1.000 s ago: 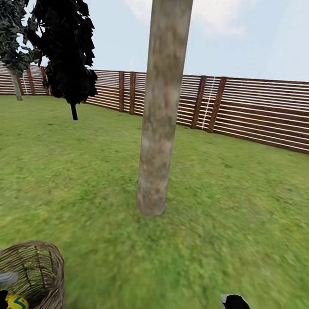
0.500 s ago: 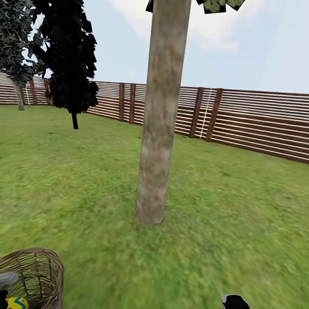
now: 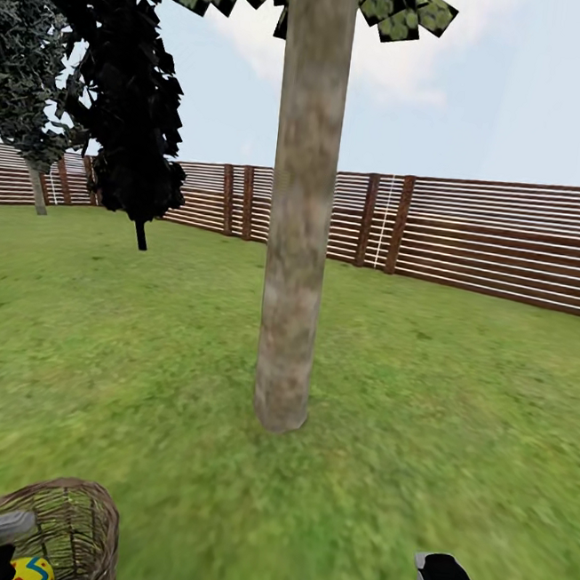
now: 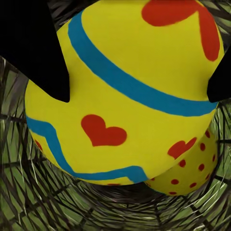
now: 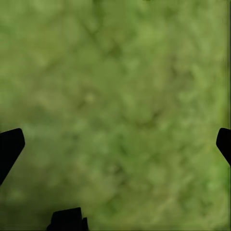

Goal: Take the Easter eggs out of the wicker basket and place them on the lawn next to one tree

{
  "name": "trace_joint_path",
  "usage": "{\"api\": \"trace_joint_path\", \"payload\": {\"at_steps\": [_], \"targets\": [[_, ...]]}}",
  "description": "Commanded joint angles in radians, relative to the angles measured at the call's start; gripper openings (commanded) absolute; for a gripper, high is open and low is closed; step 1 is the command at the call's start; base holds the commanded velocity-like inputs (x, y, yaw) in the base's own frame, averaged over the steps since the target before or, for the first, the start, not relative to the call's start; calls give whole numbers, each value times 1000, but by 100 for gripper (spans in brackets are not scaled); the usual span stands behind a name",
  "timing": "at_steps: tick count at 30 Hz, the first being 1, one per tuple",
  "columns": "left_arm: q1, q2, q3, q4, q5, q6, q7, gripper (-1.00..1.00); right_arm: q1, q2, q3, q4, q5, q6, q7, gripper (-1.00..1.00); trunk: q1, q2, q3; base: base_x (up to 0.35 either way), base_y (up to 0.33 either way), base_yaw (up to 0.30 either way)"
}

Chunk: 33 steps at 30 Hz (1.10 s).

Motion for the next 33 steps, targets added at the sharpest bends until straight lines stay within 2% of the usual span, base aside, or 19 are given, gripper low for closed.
{"api": "trace_joint_path", "payload": {"at_steps": [1,33], "targets": [[0,0,2,-1,1,6,-2,-100,0,0,0,-1,4,5,1,100,-4,7,2,0,0,0],[0,-17,2,-2,1,5,0,-100,0,-1,-1,-1,4,3,1,100,-127,231,101,0,0,52]]}}
